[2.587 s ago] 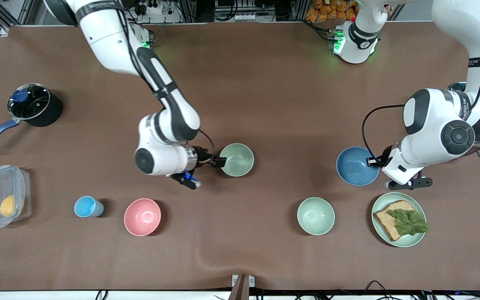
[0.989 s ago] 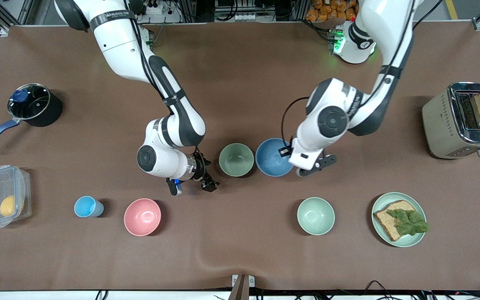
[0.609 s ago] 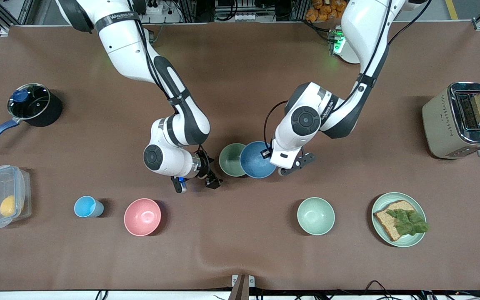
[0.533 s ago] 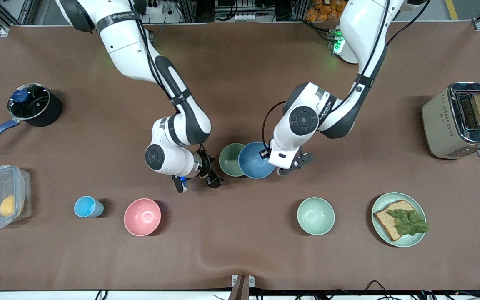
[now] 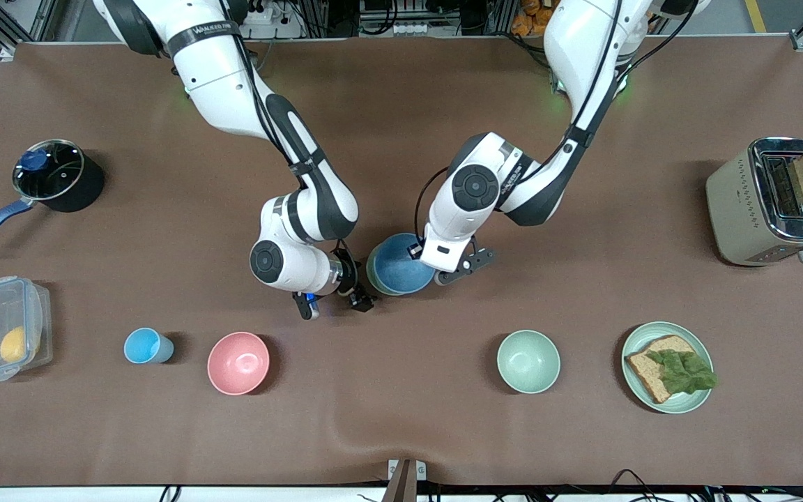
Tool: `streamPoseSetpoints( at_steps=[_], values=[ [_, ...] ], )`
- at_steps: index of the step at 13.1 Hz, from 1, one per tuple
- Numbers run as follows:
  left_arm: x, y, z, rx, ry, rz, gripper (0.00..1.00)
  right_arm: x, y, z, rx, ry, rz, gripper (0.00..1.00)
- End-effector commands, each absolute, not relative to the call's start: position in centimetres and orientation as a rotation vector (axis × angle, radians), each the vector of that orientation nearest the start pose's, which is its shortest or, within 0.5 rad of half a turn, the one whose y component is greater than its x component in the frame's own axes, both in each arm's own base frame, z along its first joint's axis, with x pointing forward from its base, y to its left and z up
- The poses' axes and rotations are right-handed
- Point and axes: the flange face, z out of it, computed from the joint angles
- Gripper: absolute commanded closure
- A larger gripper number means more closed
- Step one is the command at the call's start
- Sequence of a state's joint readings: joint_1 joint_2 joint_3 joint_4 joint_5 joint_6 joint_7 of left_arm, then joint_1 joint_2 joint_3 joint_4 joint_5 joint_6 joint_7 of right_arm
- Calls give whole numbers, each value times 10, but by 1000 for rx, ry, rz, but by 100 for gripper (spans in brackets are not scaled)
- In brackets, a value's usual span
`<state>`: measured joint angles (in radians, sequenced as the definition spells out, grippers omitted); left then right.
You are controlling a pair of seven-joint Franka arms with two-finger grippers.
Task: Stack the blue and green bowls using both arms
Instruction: 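Lower the blue bowl into the green bowl with the left gripper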
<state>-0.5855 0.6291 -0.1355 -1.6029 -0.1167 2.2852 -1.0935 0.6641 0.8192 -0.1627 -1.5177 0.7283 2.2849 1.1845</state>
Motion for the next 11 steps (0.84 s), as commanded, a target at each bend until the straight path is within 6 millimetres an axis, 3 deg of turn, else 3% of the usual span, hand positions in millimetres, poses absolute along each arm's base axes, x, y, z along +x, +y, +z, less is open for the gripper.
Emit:
streamPoseSetpoints(
  at_steps=[1,6,11],
  values=[
    [537,-465,264,-3220,-831,168,100,604,368,178,-2413,1520,447,0],
    [532,-471,249,-3223,-825,174,100,613,354,178,-2411,1523,436,0],
    [529,-477,242,-3238,-828,164,100,614,352,178,-2414,1517,433,0]
  ],
)
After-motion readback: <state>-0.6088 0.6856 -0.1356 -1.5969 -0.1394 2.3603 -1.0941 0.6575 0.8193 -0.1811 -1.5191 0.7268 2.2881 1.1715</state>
